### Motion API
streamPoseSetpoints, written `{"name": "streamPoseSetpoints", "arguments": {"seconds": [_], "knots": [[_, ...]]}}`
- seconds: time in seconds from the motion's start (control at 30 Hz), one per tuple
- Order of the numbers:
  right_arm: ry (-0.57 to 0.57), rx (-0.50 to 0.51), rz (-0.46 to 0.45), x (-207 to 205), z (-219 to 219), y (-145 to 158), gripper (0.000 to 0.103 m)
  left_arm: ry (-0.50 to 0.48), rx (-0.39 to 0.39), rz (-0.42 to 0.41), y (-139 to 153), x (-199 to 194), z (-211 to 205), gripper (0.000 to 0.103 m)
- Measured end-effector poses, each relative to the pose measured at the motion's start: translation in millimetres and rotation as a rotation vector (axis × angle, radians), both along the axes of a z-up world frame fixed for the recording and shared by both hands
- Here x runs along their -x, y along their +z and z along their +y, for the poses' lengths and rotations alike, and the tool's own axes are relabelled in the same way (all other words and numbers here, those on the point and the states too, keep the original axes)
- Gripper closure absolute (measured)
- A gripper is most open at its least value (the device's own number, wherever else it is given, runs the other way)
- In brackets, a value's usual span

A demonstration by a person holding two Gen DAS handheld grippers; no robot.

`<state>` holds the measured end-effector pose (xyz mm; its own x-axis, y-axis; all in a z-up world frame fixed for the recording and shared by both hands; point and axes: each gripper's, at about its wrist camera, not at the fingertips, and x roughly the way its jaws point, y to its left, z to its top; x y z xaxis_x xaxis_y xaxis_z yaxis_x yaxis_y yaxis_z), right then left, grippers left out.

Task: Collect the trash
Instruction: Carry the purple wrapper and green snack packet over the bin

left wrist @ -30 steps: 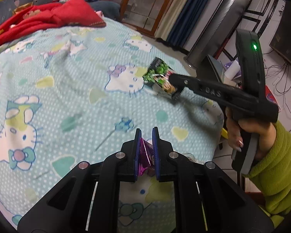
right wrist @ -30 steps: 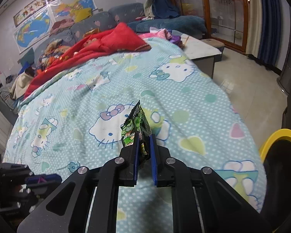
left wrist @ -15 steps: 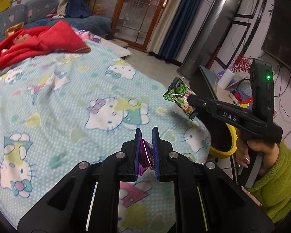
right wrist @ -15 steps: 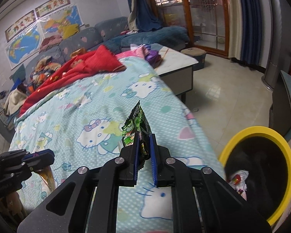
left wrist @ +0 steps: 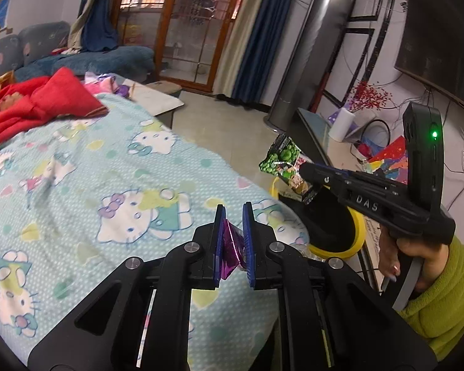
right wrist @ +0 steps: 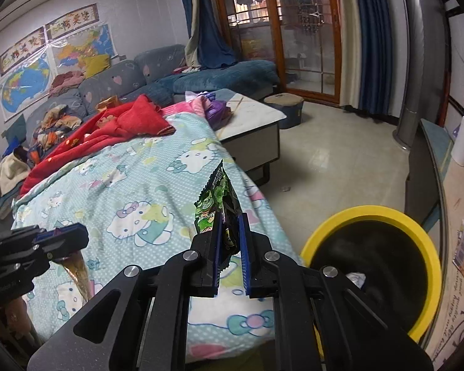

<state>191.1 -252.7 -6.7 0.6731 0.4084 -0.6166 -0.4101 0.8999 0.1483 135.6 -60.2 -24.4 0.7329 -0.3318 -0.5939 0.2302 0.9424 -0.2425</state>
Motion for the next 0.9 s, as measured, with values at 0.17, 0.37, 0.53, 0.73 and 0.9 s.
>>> {"name": "streamPoseSetpoints", "arguments": {"seconds": [0.17, 0.37, 0.53, 0.73, 0.9], "knots": [[-0.030, 0.006, -0.013, 4, -13, 3, 0.092, -0.025, 0.001, -0.011, 3, -5, -13, 0.096], [-0.072, -0.002, -0.023, 5, -28, 5, 0.092, -0.058, -0.009, -0.021, 5, -12, -31, 0.096], [-0.112, -0.007, -0.027, 6, -43, 5, 0.092, -0.083, -0.014, -0.020, 4, -18, -45, 0.096], [-0.154, -0.019, -0.022, 5, -61, 3, 0.092, -0.111, -0.020, -0.022, 4, -27, -61, 0.096], [-0.197, -0.024, -0.017, 6, -76, -1, 0.092, -0.133, -0.026, -0.027, 3, -33, -73, 0.096]]}}
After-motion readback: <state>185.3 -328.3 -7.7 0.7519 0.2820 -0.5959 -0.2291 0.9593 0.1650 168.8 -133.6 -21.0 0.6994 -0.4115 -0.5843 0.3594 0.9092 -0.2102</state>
